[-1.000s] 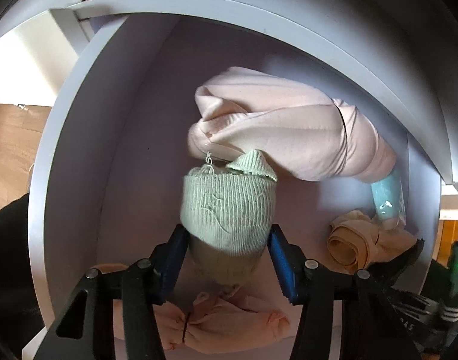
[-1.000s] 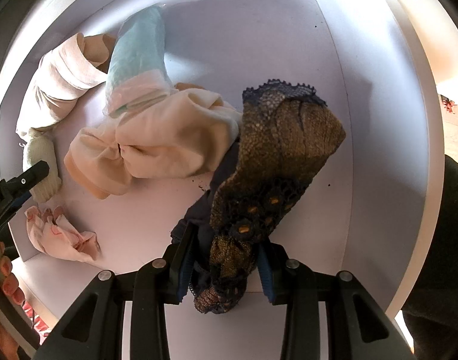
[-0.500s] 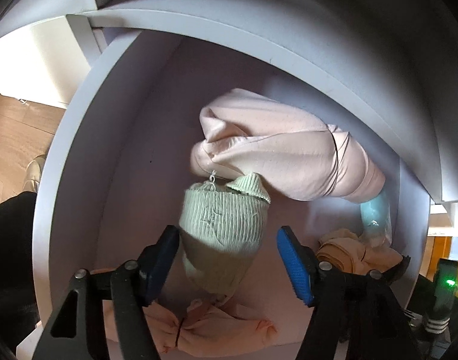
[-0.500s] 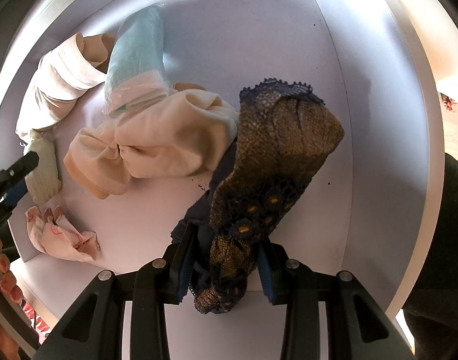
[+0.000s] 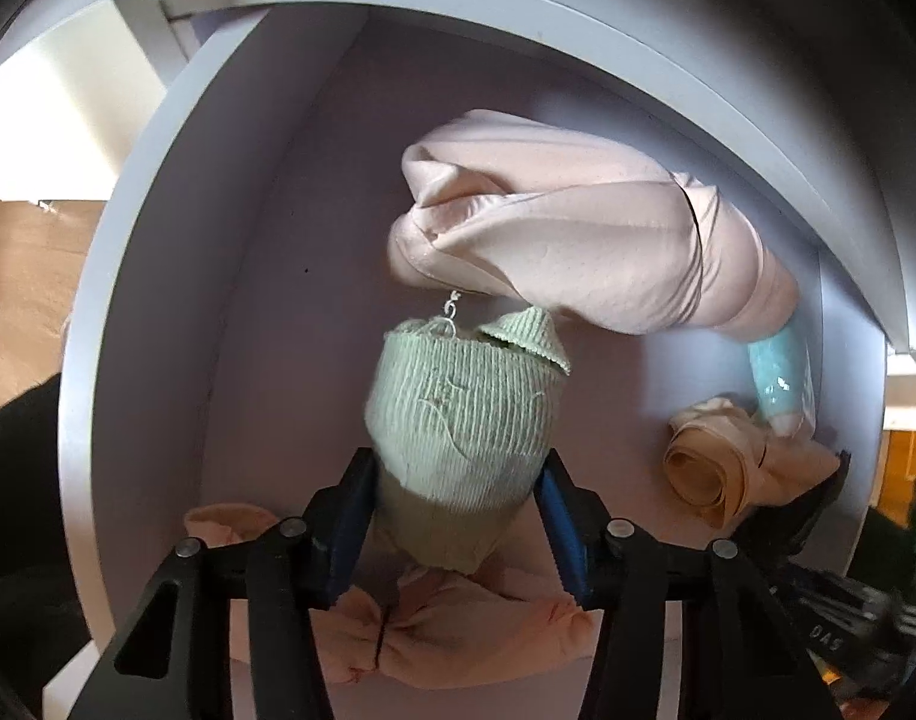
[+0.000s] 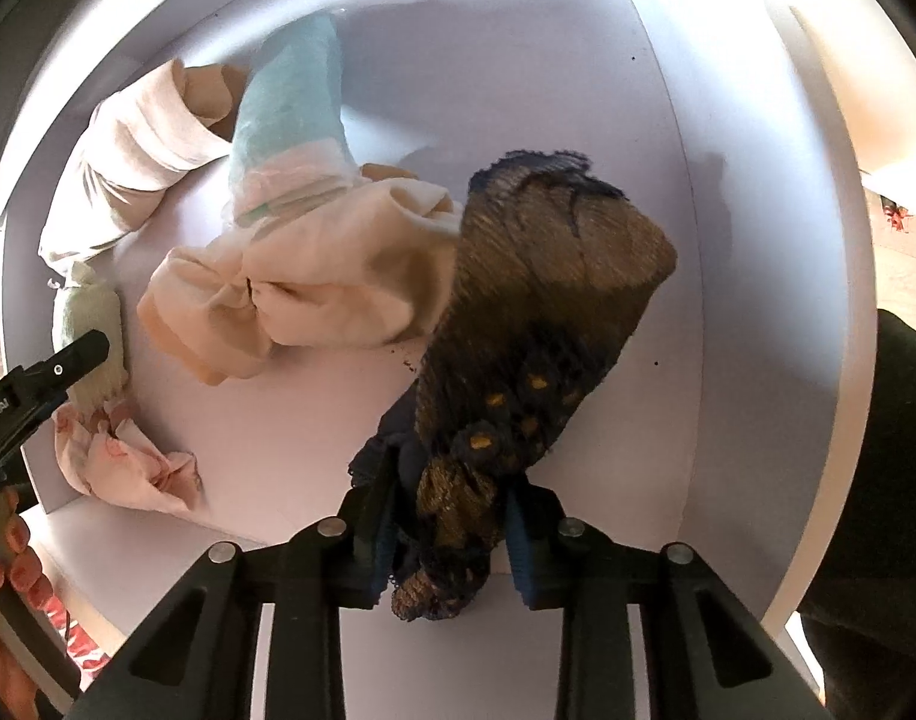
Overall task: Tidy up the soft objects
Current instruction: 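Lift the dark lace garment with the right tool while the left tool holds the beanie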
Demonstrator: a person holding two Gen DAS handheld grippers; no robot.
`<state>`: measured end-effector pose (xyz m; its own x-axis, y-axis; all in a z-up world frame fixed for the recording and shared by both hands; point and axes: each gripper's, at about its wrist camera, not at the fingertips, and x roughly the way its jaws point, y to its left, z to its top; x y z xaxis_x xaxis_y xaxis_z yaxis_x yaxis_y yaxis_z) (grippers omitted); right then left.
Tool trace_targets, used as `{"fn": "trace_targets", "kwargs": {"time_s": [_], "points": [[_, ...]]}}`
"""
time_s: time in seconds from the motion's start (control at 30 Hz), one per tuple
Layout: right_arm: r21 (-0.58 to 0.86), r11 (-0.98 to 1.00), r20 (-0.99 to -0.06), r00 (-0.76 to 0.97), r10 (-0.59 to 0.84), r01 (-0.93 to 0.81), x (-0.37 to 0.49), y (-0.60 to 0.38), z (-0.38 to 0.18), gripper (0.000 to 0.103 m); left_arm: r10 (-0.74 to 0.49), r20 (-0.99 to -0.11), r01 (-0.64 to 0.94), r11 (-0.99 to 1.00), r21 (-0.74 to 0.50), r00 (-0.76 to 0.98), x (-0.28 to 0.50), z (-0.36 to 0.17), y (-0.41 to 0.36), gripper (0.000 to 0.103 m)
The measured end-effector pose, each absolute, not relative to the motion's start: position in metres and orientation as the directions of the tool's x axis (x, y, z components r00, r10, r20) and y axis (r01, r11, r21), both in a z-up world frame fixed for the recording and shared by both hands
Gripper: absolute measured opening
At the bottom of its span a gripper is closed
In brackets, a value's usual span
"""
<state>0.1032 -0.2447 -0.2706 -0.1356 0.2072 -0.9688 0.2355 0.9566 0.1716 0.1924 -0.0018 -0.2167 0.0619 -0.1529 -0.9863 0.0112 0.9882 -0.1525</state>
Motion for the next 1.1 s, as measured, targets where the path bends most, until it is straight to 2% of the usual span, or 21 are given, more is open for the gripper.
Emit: {"fn": "trace_targets", "kwargs": {"time_s": [0.47,1.1], "points": [[0.238,0.929,-0.963,-0.056,0.263,0.282,0.088,-0.262,-0.234,0.027,-0.110,-0.993,0.030,0.994,-0.109,0.034,0.182,-0.219,0.006,0.052],[0.377,0.898,-0.926,0.122,0.358,0.226,0.061,-0.288,-0.113,0.027,-0.123,-0.992,0.021,0.992,-0.122,0.013,0.191,-0.243,0.000,0.051]]}}
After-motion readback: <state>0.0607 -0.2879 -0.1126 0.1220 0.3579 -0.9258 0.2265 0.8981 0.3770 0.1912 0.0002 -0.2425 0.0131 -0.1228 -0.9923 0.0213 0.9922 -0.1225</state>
